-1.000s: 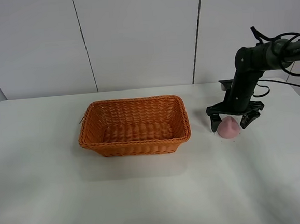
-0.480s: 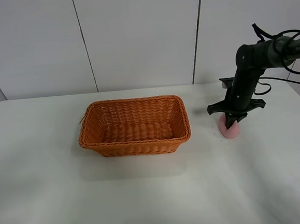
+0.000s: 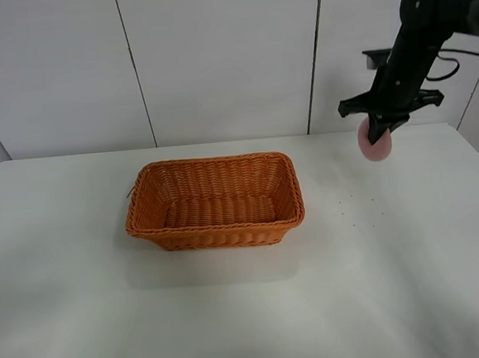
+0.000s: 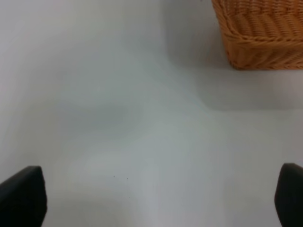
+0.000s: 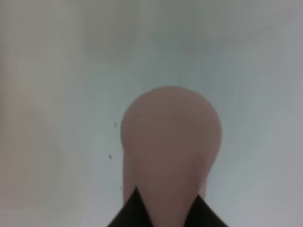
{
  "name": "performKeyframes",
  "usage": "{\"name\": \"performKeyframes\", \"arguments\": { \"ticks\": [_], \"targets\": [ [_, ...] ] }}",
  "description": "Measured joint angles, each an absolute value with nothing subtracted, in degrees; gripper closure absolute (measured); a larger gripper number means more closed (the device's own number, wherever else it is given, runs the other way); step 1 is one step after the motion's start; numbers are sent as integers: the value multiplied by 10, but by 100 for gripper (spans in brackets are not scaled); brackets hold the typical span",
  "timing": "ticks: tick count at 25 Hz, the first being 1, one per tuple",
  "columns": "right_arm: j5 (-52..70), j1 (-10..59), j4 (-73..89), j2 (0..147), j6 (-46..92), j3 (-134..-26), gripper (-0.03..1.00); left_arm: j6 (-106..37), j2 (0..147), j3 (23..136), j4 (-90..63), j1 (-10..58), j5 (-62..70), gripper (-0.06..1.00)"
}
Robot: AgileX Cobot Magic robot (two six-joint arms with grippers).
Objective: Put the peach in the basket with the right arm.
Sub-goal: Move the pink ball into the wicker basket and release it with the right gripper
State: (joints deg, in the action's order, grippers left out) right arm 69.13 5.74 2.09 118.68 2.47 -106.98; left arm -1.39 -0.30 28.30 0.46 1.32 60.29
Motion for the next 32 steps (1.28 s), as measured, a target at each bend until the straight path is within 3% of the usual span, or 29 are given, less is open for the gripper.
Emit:
{"name": "performKeyframes", "arguments": {
  "ticks": [9, 23, 32],
  "targets": [
    [698, 73, 29, 1169, 18, -1123, 97, -14, -3, 283, 5, 13, 603, -4],
    [691, 311, 29, 1182, 18, -1123, 97, -14, -3, 283, 5, 13, 603, -4],
    [591, 349, 30, 1295, 15, -1123, 97, -14, -3, 283, 5, 13, 603, -4]
  ]
}}
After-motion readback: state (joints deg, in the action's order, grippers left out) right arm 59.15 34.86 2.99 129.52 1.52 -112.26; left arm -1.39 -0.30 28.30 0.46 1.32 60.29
